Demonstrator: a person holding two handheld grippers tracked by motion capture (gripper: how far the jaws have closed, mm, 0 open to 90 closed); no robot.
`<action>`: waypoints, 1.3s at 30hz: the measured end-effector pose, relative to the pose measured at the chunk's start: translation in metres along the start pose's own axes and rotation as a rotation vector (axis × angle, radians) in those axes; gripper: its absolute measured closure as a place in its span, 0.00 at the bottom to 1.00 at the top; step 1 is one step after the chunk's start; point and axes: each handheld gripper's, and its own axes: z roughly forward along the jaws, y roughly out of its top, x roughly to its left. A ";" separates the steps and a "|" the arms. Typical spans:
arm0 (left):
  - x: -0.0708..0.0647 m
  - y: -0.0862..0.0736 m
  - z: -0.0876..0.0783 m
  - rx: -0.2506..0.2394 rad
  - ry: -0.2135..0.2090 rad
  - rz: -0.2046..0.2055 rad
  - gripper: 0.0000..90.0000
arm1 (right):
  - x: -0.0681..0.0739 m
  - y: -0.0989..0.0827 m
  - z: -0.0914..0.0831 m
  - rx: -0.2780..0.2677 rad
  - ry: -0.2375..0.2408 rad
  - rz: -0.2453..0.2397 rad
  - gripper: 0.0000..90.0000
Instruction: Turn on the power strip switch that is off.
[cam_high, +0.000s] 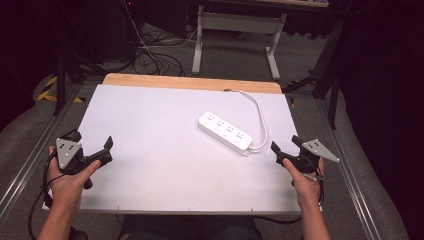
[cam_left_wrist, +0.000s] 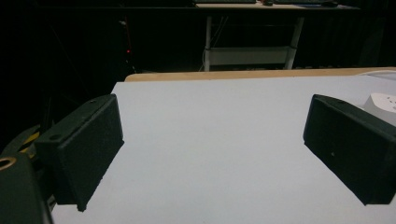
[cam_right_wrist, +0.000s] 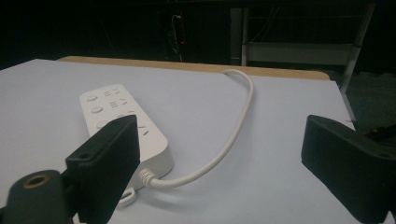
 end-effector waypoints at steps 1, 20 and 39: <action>0.000 0.000 0.000 -0.003 0.000 -0.003 0.06 | 0.000 0.000 0.000 -0.001 0.000 -0.001 0.14; 0.000 0.000 0.001 0.000 -0.008 0.000 0.06 | -0.001 0.000 -0.004 -0.017 0.016 -0.016 0.27; -0.001 0.000 0.002 -0.009 -0.008 0.006 0.07 | 0.001 0.005 -0.009 -0.035 0.085 -0.077 0.95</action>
